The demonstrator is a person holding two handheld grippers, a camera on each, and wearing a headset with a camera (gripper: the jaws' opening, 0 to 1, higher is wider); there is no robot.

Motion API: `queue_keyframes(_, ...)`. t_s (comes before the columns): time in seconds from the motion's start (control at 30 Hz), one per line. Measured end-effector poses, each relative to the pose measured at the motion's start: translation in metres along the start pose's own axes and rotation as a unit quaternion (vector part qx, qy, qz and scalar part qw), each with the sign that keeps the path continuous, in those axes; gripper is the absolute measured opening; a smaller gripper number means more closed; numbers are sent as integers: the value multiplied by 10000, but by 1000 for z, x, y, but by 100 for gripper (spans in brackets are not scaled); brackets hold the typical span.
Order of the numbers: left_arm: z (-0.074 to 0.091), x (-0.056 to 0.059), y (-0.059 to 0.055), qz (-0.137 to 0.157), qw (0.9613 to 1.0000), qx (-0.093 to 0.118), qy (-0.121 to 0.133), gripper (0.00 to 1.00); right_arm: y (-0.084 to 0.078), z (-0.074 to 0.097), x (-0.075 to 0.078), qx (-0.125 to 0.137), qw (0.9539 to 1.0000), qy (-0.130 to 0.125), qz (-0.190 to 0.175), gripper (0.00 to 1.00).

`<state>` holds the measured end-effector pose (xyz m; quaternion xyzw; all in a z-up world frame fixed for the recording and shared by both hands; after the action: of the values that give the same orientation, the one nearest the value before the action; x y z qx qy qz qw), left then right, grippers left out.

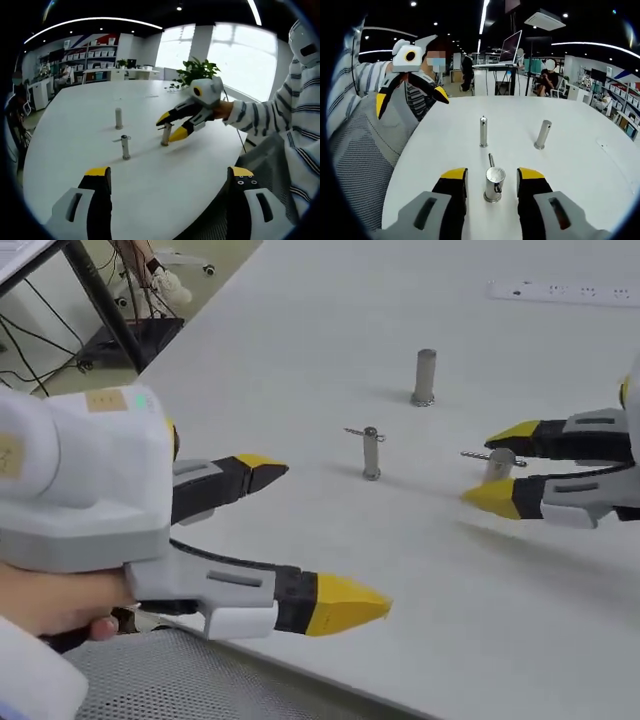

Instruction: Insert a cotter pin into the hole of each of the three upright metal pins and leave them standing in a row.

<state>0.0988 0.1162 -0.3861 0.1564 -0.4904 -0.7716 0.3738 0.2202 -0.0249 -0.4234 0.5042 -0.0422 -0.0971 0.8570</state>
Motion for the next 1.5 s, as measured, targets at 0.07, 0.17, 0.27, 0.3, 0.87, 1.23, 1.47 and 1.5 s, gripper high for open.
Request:
queue_keyframes(0.07, 1, -1, 2, 11, 10000, 11, 26, 95, 6, 5, -2, 52, 10000, 6, -36, 37)
queue_keyframes(0.17, 2, -1, 5, 3, 10000, 79, 40, 95, 12, 12, -6, 12, 10000, 9, 34, 42)
queue_keyframes(0.27, 1, 0, 8, 69, 9998, 161, 55, 95, 18, 18, -9, 72, 9999, 18, -94, 56)
queue_keyframes(0.3, 0, 2, 9, 73, 9998, 176, 40, 95, 20, 21, -10, 69, 9999, -6, -118, 60)
queue_keyframes(0.87, -8, -4, 24, 147, 9987, 463, 123, 95, 7, 50, -21, -395, 9930, -919, -625, 90)
queue_keyframes(1.23, -26, -13, 48, 101, 9975, 700, 54, 95, -14, 69, -35, -378, 9775, -1238, -1667, 98)
queue_keyframes(1.47, -38, -22, 67, -140, 9972, 728, -39, 95, -20, 74, -41, -473, 9740, -1277, -1809, 98)
queue_keyframes(1.5, -40, -25, 72, -187, 9970, 746, -42, 95, -20, 75, -41, -487, 9733, -1303, -1825, 98)
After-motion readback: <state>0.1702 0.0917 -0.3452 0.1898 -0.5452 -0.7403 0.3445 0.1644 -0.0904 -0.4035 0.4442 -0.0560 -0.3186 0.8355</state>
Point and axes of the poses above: the centre of the closed fingertips' face, and the gripper's own axes: z roughly backward along the fingers, x roughly to its right, y roughly out of its top, the point moved 4 cm from there along z, roughly backward along the fingers, and after that the axes turned 5 degrees about -z, right-handed, at the moved point
